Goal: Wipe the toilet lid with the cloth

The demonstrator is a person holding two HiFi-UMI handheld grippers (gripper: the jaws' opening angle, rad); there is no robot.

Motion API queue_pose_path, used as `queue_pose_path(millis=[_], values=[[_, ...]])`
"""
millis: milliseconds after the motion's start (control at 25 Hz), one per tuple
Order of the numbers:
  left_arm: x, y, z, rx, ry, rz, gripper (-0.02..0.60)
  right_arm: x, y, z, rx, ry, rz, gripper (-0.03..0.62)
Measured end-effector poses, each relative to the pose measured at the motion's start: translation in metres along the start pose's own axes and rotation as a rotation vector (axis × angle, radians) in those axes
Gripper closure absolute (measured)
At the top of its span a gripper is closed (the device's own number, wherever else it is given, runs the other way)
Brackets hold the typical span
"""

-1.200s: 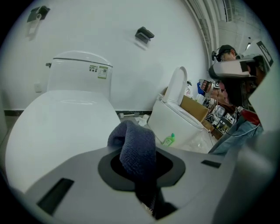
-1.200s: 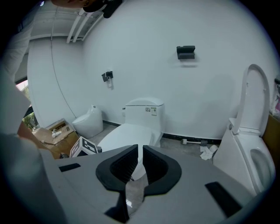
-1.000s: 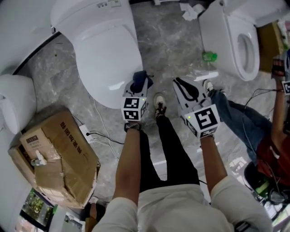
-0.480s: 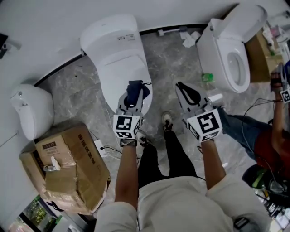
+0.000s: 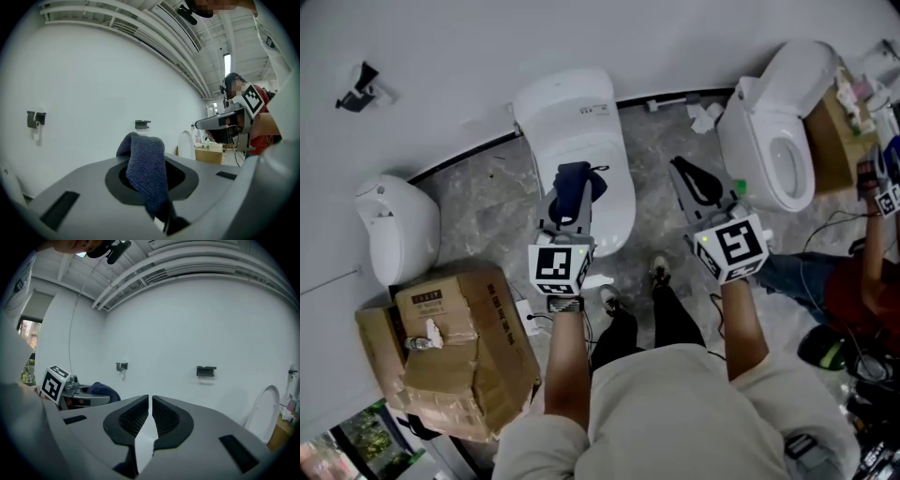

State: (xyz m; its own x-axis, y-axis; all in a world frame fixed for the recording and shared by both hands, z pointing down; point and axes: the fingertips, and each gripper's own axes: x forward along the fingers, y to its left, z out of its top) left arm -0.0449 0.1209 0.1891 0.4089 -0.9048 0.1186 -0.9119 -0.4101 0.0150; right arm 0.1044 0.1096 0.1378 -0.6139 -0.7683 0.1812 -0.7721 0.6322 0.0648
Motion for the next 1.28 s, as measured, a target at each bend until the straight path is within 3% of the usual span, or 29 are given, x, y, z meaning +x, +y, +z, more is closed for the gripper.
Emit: queue_pose_path(millis=[280,640,1040,1280], values=[[-0.034,0.009,0.060,0.092,-0.035,0.030,0.525,-0.009,0.042,0.061,-0.075,-0.055,0.061,0.546],[-0.086,0.017,0.124,0.189,-0.110,0.050,0.525,-0.023,0.074,0.110,-0.105,-0.115,0.068,0.548],[-0.128,0.012,0.172,0.249,-0.164,0.037,0.525,-0.032,0.097,0.149,-0.155,-0.158,0.059,0.563],[-0.136,0.013,0.185,0.244,-0.189,0.035,0.525,-0.033,0.107,0.158,-0.182,-0.156,0.074,0.565]])
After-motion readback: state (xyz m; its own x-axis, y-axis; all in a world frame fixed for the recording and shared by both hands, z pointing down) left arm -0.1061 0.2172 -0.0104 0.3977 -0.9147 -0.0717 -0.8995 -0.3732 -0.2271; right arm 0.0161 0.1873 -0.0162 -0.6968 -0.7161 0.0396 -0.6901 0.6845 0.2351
